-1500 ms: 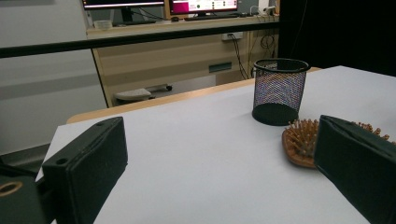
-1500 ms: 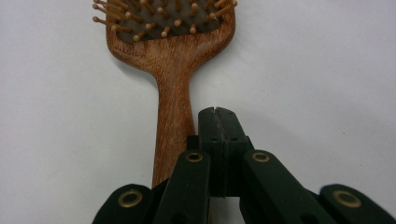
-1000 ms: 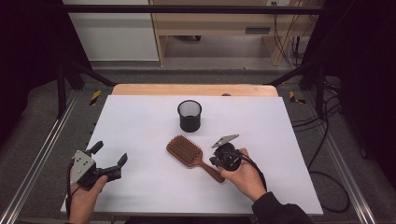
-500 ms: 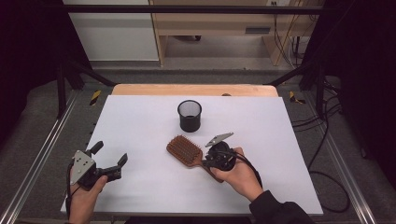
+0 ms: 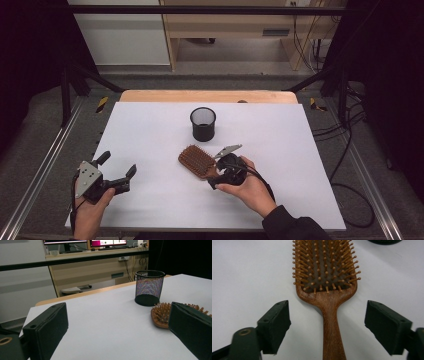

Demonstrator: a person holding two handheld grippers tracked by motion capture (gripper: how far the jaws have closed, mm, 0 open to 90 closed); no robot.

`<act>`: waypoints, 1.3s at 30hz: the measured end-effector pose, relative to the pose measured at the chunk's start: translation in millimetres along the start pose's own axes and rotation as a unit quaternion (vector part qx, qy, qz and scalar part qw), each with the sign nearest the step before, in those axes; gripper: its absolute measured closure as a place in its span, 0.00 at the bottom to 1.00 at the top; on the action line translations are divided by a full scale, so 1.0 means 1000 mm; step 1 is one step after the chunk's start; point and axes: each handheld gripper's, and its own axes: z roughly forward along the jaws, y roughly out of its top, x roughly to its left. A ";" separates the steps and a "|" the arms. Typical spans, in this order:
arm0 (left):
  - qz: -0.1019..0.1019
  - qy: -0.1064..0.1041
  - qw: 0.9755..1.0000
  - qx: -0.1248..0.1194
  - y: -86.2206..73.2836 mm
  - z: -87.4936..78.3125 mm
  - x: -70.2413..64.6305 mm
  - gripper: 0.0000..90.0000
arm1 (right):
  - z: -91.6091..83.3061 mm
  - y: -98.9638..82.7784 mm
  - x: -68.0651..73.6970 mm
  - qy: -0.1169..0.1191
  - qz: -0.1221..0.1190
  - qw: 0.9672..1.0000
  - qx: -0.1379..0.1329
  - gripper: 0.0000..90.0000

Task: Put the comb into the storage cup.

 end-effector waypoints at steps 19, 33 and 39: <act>0.000 -0.003 1.000 -0.002 0.000 0.000 0.000 0.03 | 0.016 -0.001 0.005 0.003 0.003 0.999 0.038 0.09; 0.000 -0.004 1.000 -0.002 0.000 0.000 0.000 0.02 | 0.030 0.000 0.004 0.002 -0.002 0.999 0.053 0.10; 0.000 -0.004 1.000 -0.002 0.000 0.000 0.001 0.02 | 0.039 0.002 0.005 0.002 -0.008 0.998 0.063 0.10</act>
